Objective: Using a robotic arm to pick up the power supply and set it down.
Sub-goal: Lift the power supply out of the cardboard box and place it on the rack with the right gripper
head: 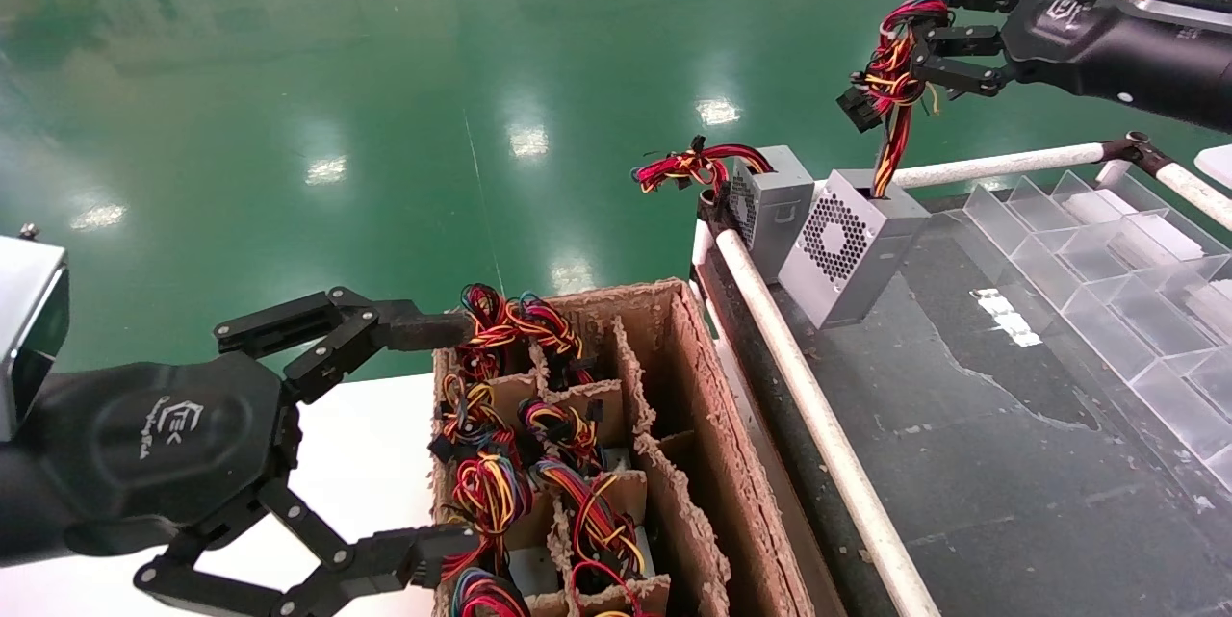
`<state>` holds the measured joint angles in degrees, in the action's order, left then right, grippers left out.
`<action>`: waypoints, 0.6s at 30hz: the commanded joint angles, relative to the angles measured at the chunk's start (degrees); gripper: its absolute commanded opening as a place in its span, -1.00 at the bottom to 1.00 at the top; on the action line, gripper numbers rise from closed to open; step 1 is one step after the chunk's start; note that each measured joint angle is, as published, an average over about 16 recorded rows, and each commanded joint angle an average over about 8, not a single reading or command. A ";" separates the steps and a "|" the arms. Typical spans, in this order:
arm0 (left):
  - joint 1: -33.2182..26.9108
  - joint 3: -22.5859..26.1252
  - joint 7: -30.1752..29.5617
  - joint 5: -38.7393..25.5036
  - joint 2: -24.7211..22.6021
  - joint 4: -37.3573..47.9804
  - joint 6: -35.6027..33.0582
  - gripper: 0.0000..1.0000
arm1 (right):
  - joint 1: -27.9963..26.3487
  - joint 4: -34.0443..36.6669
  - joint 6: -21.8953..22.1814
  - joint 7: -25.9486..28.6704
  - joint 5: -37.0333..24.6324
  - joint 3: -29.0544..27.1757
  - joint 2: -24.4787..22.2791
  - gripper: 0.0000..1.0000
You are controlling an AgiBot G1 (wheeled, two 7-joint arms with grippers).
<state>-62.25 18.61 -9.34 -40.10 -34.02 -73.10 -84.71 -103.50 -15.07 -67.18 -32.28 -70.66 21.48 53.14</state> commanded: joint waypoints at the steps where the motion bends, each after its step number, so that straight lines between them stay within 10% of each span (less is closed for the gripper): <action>1: 0.00 0.00 0.00 0.00 0.00 0.00 0.00 1.00 | -0.59 1.73 0.11 -0.79 -0.33 0.19 0.45 -1.00; 18: -0.01 0.03 0.02 0.02 0.01 0.00 0.01 1.00 | -3.05 11.33 6.11 -6.28 -0.97 0.29 3.68 -1.00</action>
<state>-62.25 18.65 -9.32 -40.08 -34.01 -73.10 -84.69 -106.46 -4.06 -60.66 -38.75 -71.68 21.81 57.10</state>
